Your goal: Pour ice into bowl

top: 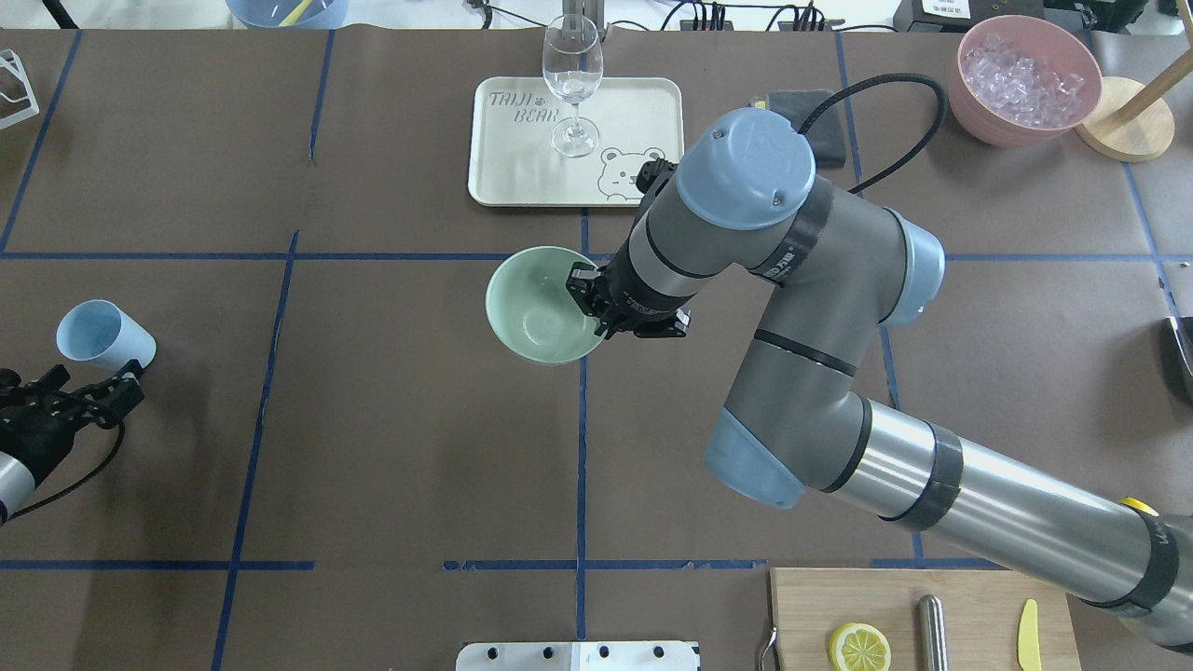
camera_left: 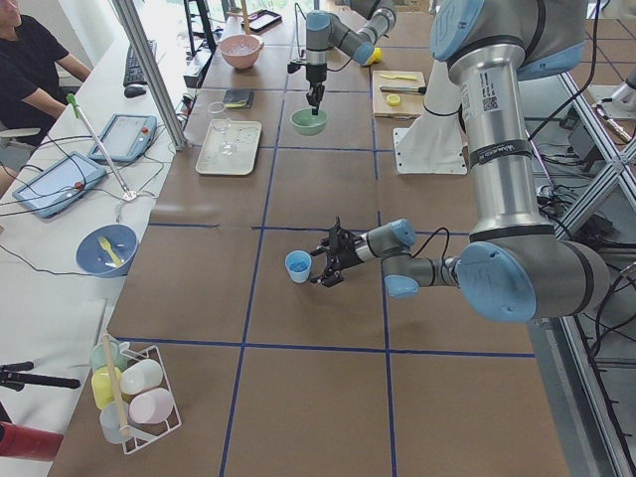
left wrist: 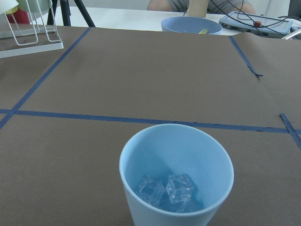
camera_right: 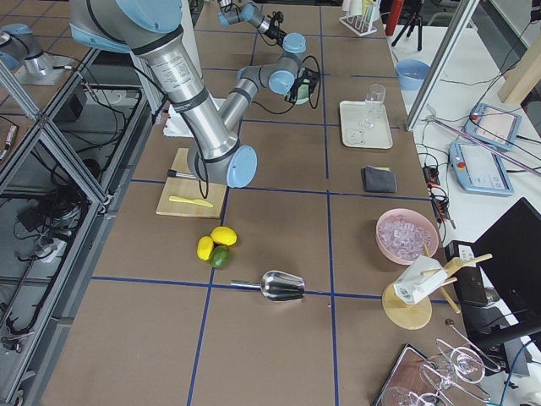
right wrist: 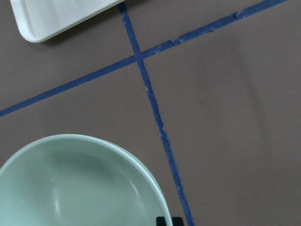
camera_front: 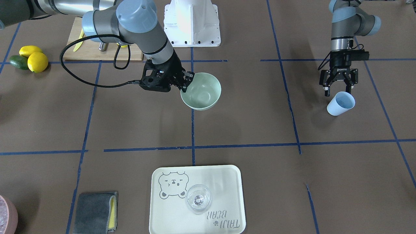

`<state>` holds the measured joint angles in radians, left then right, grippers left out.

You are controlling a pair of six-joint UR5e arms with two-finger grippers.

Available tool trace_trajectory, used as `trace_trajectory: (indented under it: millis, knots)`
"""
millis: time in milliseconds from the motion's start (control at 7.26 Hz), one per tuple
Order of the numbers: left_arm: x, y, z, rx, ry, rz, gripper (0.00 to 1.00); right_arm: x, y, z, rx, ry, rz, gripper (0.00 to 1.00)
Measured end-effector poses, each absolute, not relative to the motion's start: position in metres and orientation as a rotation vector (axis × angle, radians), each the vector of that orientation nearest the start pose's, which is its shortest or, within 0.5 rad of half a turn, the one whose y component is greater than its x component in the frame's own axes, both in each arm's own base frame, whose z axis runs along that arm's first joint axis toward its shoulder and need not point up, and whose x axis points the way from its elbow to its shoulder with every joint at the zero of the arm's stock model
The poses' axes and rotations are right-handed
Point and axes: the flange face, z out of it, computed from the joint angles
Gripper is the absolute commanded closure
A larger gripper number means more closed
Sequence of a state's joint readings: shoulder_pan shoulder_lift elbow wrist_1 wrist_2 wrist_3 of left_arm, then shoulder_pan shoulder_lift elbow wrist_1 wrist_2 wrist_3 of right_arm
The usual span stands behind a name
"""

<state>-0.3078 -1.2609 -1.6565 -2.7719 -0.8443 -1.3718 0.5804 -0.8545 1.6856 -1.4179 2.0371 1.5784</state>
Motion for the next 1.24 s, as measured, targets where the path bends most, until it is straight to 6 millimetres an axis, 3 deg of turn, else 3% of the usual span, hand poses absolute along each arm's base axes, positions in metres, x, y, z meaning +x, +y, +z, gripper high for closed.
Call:
trace_trajectory:
  millis: [276, 689, 827, 964, 1102, 1240]
  knots:
    - [0.304, -0.31, 0.617, 0.919, 0.715, -0.452, 0.02, -0.546, -0.441, 0.147, -0.126, -1.032, 0.3, 1.0]
    - [0.306, -0.333, 0.629, 0.96, 0.657, -0.468, 0.02, -0.565, -0.428, 0.137, -0.115, -1.03, 0.286, 1.0]
    - [0.303, -0.345, 0.626, 0.982, 0.638, -0.468, 0.3, -0.569, -0.425, 0.136, -0.115, -1.028, 0.284, 1.0]
    - [0.305, -0.354, 0.622, 0.997, 0.631, -0.472, 0.7, -0.572, -0.422, 0.137, -0.115, -1.026, 0.282, 1.0]
    - [0.314, -0.362, 0.618, 1.006, 0.634, -0.478, 0.98, -0.574, -0.42, 0.137, -0.112, -1.024, 0.28, 1.0]
    - [0.322, -0.368, 0.615, 1.009, 0.639, -0.481, 1.0, -0.576, -0.418, 0.137, -0.11, -1.023, 0.278, 1.0]
